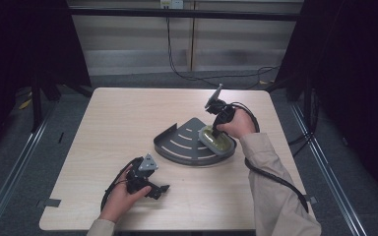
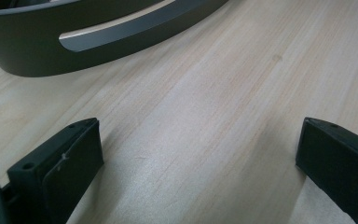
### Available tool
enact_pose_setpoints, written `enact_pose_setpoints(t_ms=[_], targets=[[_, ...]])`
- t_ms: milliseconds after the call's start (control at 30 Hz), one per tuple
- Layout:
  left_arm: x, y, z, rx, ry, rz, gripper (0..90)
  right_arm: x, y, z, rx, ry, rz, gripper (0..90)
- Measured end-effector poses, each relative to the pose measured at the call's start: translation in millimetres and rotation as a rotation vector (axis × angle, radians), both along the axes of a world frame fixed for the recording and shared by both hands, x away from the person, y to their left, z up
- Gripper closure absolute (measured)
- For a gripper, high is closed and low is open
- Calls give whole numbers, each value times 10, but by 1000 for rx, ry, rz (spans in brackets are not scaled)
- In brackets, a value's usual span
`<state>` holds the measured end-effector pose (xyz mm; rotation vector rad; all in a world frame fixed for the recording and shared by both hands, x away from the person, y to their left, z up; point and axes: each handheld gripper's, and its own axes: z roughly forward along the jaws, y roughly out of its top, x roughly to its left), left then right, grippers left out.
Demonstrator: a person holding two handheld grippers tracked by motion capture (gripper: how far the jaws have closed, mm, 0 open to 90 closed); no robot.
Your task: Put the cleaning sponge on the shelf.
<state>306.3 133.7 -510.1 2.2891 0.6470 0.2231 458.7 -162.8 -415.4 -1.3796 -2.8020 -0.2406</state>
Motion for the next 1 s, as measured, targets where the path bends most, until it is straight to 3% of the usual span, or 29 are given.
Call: enact_pose_setpoints(t_ms=[633,767,1000], targets=[[1,1,0,-1,1,-3,0,-4,-18,-6,-2,-6,-2,704],[1,-1,-1,-2,0,-3,0,-12,-28,11,6,-17,-5,671],[1,0,0,-1,1,-2,0,-24,-53,50,1,-31,-18,524]])
